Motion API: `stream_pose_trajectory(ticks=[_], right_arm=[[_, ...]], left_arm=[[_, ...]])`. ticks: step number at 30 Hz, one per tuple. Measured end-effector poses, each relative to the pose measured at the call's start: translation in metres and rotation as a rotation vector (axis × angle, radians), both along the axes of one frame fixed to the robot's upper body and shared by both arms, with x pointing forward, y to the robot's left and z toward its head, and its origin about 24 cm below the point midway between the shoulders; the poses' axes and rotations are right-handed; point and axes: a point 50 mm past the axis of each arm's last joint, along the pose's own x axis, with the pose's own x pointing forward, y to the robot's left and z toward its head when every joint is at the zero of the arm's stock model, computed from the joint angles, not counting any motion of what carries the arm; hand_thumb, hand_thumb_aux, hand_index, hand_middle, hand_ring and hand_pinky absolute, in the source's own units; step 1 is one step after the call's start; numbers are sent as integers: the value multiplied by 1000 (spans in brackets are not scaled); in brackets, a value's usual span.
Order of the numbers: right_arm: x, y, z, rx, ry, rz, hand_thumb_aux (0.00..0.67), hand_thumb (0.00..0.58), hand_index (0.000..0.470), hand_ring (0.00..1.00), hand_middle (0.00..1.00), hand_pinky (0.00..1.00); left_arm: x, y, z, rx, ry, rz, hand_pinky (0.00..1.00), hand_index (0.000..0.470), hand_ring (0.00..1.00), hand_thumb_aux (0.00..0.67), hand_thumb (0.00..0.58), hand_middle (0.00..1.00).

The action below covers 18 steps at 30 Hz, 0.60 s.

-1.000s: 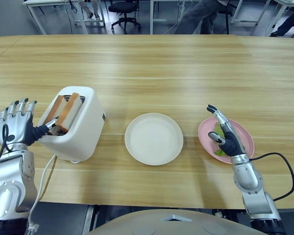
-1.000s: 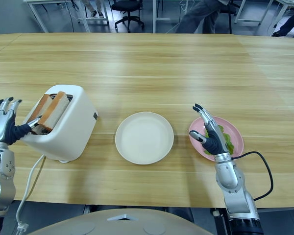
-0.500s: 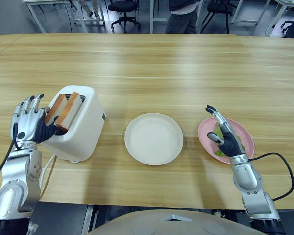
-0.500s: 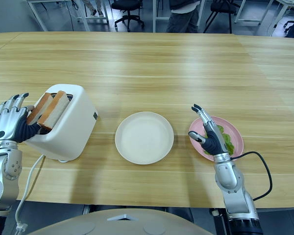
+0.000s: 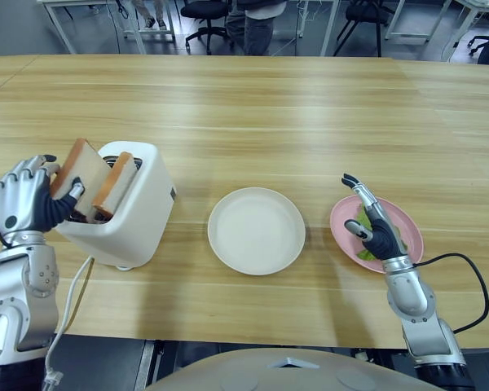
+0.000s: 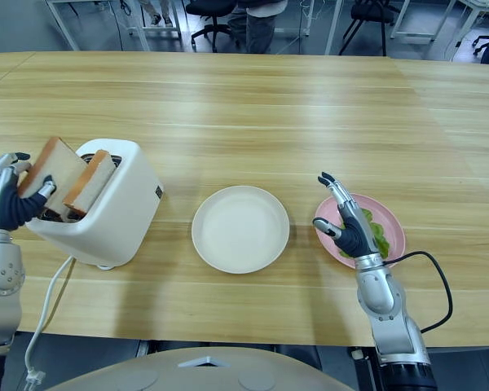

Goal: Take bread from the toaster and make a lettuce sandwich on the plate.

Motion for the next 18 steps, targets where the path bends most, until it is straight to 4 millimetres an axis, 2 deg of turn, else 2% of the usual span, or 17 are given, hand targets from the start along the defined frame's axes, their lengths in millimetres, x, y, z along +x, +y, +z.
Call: stream_pose_trajectory(ticks=[5, 10, 16, 18], right_arm=[[3, -6, 4, -76, -23, -16, 0, 0, 0, 0, 0, 0], [8, -16, 13, -205, -80, -57, 0, 0, 0, 0, 0, 0], [13, -33, 17, -547, -145, -102, 0, 0, 0, 0, 0, 0], [20, -45, 17, -723, -145, -132, 0, 0, 0, 0, 0, 0]], left_arm=[[3, -1, 21, -3, -119, -32, 1000, 460, 1000, 670, 580, 1000], [5, -5, 29, 1, -177, -64, 1000, 460, 1000, 670, 580, 1000], [6, -10, 53, 31, -285, -104, 1000, 460, 1000, 670, 580, 1000], [8, -18, 68, 46, -342, -161, 1000, 460, 1000, 670, 580, 1000]])
